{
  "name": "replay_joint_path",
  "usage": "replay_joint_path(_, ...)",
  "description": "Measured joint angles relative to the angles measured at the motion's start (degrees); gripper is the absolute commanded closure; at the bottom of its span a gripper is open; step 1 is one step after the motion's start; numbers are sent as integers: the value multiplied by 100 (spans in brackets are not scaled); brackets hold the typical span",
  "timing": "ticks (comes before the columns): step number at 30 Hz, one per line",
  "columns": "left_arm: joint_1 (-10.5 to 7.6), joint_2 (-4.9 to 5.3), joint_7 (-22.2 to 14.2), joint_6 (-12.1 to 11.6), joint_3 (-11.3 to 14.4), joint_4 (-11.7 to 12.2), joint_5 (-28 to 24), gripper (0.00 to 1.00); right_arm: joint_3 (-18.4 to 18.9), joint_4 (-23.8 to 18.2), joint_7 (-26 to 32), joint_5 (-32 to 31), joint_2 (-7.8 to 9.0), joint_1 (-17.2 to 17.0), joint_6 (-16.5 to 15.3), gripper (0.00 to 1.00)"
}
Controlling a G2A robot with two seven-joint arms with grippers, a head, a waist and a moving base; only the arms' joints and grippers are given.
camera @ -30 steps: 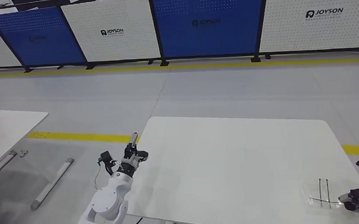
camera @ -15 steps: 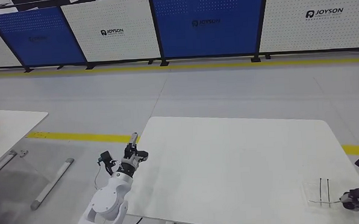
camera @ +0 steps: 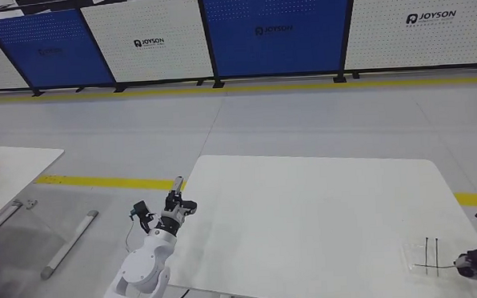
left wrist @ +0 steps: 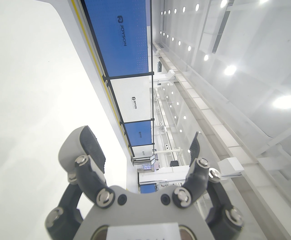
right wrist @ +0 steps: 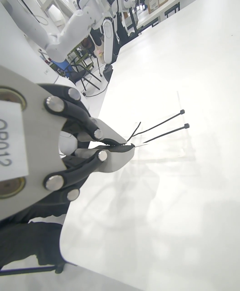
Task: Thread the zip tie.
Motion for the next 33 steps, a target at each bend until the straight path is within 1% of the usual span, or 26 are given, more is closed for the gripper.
replay_joint_path(5,0,0,0,0,0,0,0,0,325,-109,-134,127,50,-192,-58,100)
replay_joint_path(8,0,0,0,0,0,0,0,0,644,-186,-321,390,77,-435,-139,100)
replay_joint_path(11,0,0,0,0,0,0,0,0,1042,-206,-458,906,90,-757,-444,100)
replay_joint_path(13,0,0,0,0,0,0,0,0,1352,-198,-470,1316,98,-994,-740,100)
replay_joint_path(15,0,0,0,0,0,0,0,0,1607,-237,-287,1657,110,-1226,-1029,100)
replay_joint_path(16,0,0,0,0,0,0,0,0,1675,-254,-173,1763,115,-1302,-1095,100)
replay_joint_path(18,0,0,0,0,0,0,0,0,1710,-267,-65,1829,117,-1345,-1122,100)
replay_joint_path(28,0,0,0,0,0,0,0,0,1698,-271,-104,1816,115,-1335,-1114,100)
replay_joint_path(29,0,0,0,0,0,0,0,0,1683,-313,-111,1860,104,-1342,-1155,100)
replay_joint_path(31,0,0,0,0,0,0,0,0,1686,-491,-137,2194,75,-1367,-1352,100)
replay_joint_path(33,0,0,0,0,0,0,0,0,1763,-750,-329,2418,62,-1379,-1434,100)
